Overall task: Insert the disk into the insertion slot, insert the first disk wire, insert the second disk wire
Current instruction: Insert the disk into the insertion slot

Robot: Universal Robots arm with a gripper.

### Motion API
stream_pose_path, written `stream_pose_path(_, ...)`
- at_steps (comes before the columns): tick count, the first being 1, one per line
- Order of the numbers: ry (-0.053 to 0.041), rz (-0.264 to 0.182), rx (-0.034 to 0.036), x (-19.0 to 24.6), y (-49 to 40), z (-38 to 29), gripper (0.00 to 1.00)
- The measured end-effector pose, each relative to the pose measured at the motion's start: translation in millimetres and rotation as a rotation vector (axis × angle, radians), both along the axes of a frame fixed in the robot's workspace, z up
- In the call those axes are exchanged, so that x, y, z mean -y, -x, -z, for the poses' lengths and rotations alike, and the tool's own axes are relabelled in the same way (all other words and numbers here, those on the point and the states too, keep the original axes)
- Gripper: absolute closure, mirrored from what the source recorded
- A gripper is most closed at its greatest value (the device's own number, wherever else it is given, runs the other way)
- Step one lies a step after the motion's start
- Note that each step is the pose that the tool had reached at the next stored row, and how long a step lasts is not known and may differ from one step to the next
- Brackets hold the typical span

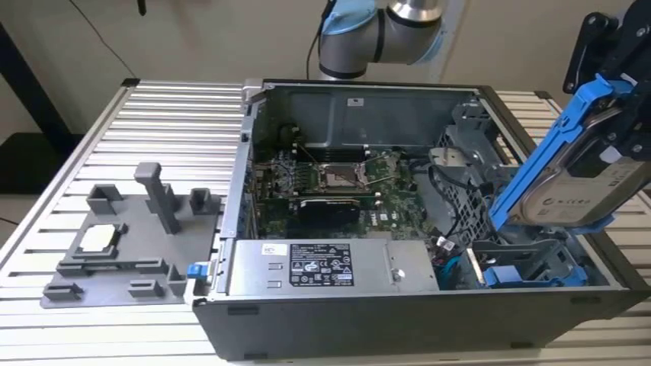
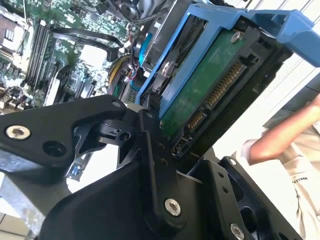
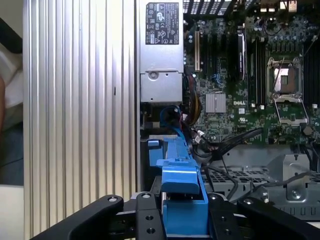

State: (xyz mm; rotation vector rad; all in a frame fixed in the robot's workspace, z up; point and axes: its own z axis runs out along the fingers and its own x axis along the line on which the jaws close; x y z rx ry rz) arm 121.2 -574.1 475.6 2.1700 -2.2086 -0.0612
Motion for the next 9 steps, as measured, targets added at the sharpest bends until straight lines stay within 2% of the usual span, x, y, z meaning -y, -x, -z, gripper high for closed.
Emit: stream_pose_path(9,0.0007,0.0,0.0027,0.0,-1.5,8.6,0.67)
